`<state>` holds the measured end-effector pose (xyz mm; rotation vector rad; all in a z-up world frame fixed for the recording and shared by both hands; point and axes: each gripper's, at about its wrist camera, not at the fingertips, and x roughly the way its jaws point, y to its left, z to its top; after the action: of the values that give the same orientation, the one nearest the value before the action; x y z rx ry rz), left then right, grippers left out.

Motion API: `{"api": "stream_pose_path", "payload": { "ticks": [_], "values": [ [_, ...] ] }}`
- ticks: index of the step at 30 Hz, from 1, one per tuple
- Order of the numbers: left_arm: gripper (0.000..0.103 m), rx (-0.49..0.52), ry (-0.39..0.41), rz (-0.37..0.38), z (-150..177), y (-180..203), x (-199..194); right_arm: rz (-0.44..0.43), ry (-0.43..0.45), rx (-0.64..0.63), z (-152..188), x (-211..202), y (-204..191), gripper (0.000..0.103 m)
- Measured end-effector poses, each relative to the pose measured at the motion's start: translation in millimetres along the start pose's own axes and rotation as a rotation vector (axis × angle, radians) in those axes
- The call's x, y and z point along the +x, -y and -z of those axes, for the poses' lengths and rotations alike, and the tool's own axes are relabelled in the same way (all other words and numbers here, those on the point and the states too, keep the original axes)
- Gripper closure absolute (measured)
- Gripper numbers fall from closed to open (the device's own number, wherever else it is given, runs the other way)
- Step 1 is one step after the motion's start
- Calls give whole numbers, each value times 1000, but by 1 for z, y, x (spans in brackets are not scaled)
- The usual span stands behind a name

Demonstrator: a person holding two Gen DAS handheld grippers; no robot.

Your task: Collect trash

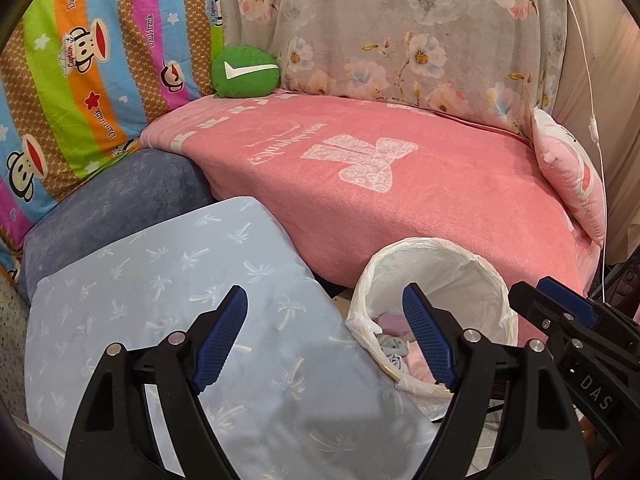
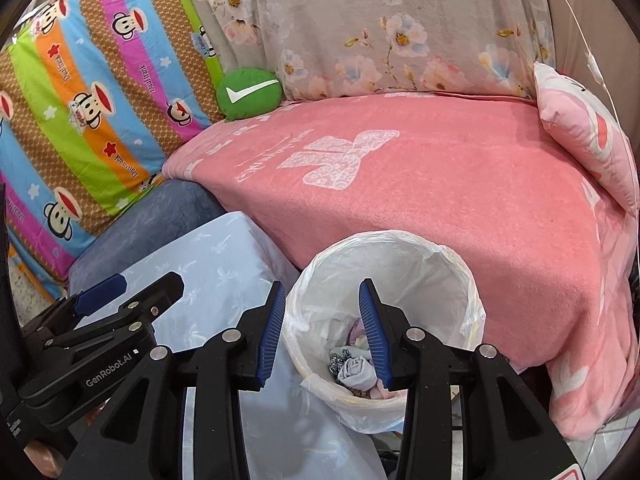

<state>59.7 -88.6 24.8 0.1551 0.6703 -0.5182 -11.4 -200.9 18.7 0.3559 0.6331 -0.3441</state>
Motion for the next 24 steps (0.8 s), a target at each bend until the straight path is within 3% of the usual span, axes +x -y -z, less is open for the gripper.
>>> {"api": "stream_pose_path", "payload": {
  "ticks": [3,13,18,24],
  "values": [
    [22,-1,3,-16,3,-1,-3,-3,3,-11,3,-4,-3,59],
    [15,11,4,-58,13,-4,-10,25,-5,-40,12,-9,-5,56],
    [12,21,-3,-71,17,-3,-9,57,-11,-68,19,-10,-6,46],
    [12,13,-22,-83,24,-5,-6,79,-18,-85,24,-9,-5,26]
  ]
}}
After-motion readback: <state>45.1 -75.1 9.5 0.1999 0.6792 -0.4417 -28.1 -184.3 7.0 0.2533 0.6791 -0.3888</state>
